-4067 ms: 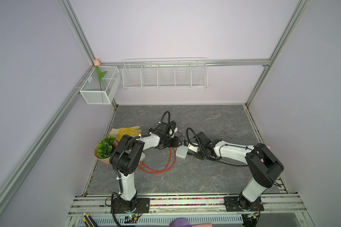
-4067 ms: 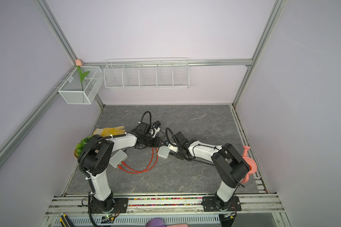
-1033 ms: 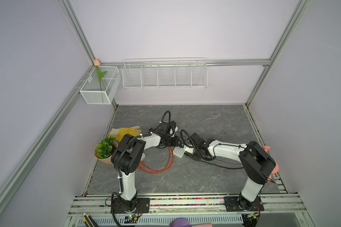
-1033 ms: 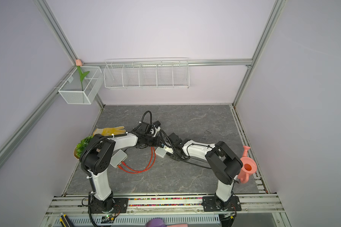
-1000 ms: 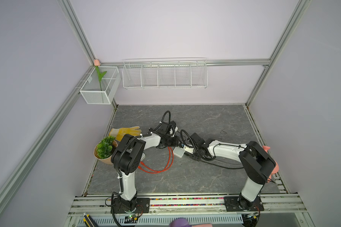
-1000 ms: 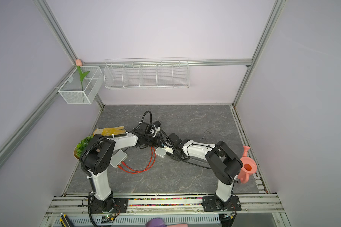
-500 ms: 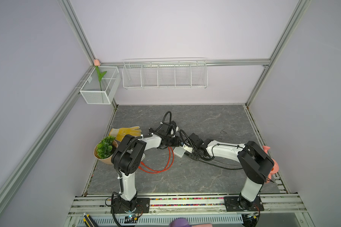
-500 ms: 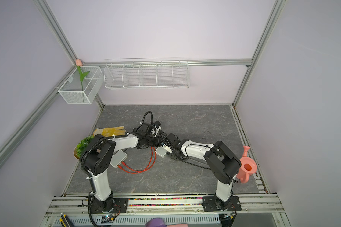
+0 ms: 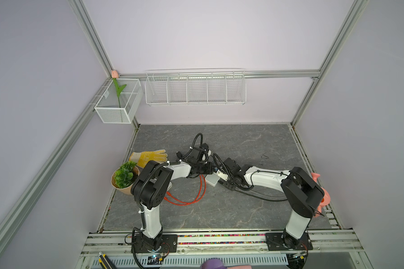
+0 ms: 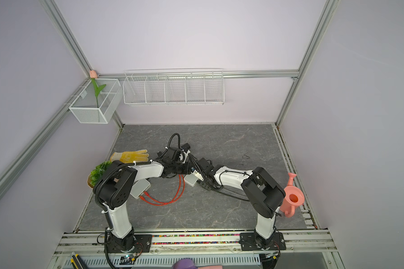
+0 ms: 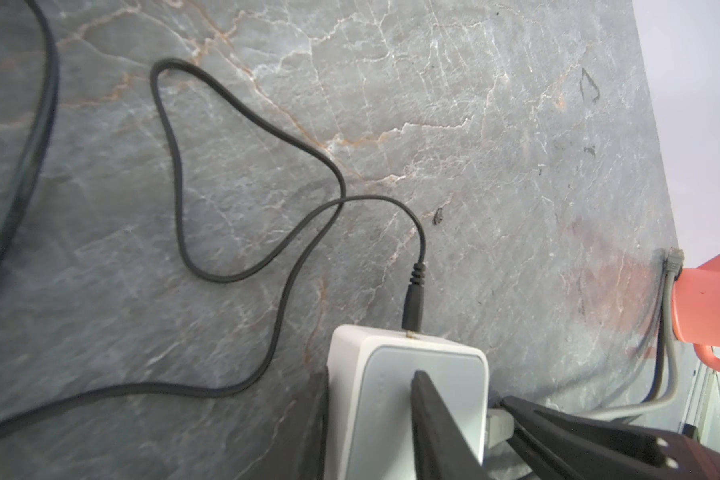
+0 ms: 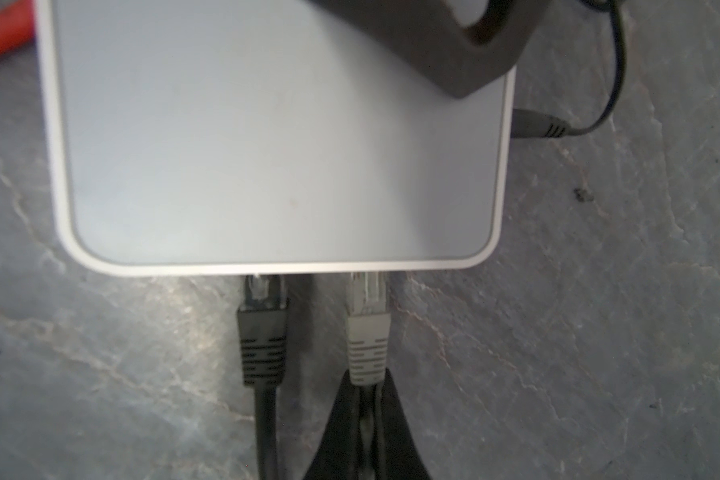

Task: Insert the plug into the switch port
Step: 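Push the grey plug into the box port with the right gripper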

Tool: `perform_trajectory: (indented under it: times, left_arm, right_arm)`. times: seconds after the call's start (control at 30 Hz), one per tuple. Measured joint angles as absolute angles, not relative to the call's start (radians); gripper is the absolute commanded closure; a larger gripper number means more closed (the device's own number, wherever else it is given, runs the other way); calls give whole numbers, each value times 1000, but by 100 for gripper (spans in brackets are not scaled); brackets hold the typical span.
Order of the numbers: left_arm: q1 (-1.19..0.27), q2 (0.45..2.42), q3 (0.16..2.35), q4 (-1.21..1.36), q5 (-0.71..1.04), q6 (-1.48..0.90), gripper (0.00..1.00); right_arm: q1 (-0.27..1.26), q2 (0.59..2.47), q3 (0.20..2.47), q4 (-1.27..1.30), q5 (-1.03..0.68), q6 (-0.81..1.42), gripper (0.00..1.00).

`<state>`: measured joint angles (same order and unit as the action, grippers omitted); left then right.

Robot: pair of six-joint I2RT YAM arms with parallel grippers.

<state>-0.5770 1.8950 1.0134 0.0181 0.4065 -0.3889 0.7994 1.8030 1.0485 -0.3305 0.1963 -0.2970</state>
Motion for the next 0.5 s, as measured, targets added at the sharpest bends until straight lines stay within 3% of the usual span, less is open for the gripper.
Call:
perform_trajectory:
  times: [0.5]
  left_arm:
    - [-579, 1894, 1004, 57, 363, -393, 69]
  right_arm:
    - [788, 1803, 1035, -271, 156, -275, 93]
